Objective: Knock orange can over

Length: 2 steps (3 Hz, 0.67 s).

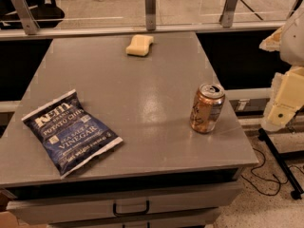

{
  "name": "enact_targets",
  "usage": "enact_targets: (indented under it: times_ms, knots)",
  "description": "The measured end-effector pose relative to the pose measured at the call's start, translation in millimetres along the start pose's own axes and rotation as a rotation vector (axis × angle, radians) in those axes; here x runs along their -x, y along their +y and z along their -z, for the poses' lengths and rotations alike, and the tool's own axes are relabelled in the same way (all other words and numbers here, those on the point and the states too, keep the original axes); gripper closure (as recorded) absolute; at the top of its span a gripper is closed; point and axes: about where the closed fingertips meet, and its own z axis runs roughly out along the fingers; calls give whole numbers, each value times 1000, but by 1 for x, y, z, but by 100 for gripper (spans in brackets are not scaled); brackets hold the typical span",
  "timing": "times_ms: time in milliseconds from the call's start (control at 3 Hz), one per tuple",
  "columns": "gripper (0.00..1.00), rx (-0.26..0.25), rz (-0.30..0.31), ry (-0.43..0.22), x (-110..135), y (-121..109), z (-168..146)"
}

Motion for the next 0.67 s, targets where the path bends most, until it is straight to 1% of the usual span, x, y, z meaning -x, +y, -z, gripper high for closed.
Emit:
enact_targets:
  times_ms: [333, 667]
  knots:
    - [0, -5, 0, -4, 0, -1, 1]
    - [0, -3, -18, -91, -8, -7, -11]
